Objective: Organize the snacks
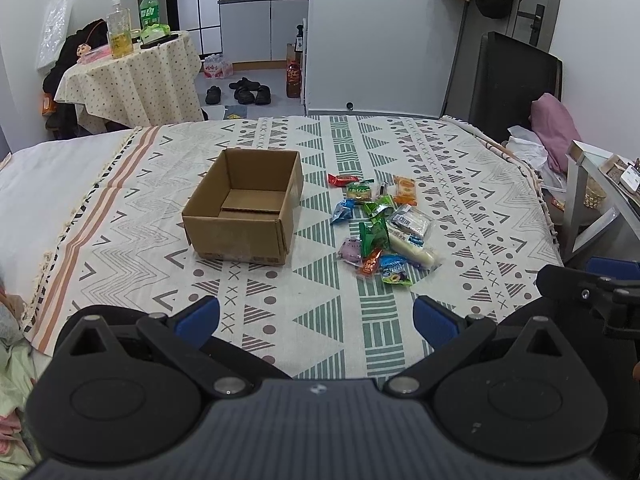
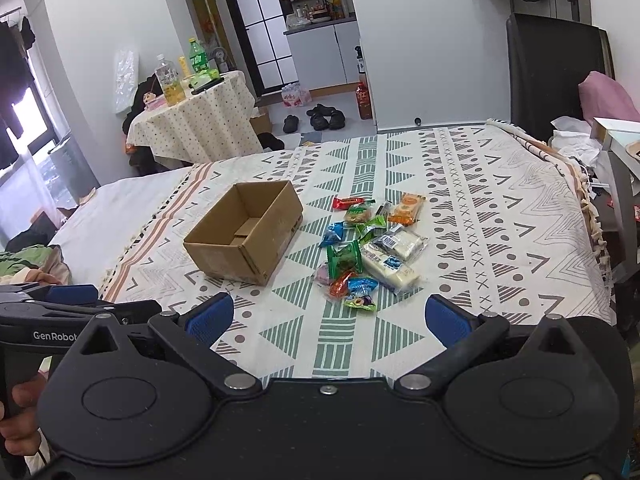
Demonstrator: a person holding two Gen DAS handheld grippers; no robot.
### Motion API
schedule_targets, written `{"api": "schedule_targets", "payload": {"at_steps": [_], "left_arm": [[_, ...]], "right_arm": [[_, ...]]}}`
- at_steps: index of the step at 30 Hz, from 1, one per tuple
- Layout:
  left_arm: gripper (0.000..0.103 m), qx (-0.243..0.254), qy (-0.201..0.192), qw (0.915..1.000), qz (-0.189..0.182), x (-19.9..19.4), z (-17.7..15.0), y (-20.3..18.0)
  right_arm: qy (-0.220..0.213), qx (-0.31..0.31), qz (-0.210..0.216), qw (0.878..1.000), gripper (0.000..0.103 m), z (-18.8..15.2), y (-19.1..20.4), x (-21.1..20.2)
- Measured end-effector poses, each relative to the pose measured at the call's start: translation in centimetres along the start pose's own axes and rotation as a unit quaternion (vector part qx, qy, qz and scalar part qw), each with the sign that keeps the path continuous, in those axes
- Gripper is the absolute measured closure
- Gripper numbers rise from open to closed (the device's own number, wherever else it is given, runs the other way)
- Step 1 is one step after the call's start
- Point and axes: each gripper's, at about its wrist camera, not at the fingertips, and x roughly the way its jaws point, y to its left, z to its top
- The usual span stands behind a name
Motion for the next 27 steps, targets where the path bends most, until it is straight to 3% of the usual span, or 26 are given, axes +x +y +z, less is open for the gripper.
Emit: {"api": "schedule_targets", "payload": {"at_steps": [27], "left_arm": [[0.001,-0.002,0.000,1.0000,-0.003,-0.42,-0.46,0.44]], "right_arm": [[0.006,-0.004,0.014,1.000,0.000,-0.02,0.58,-0.66]]}}
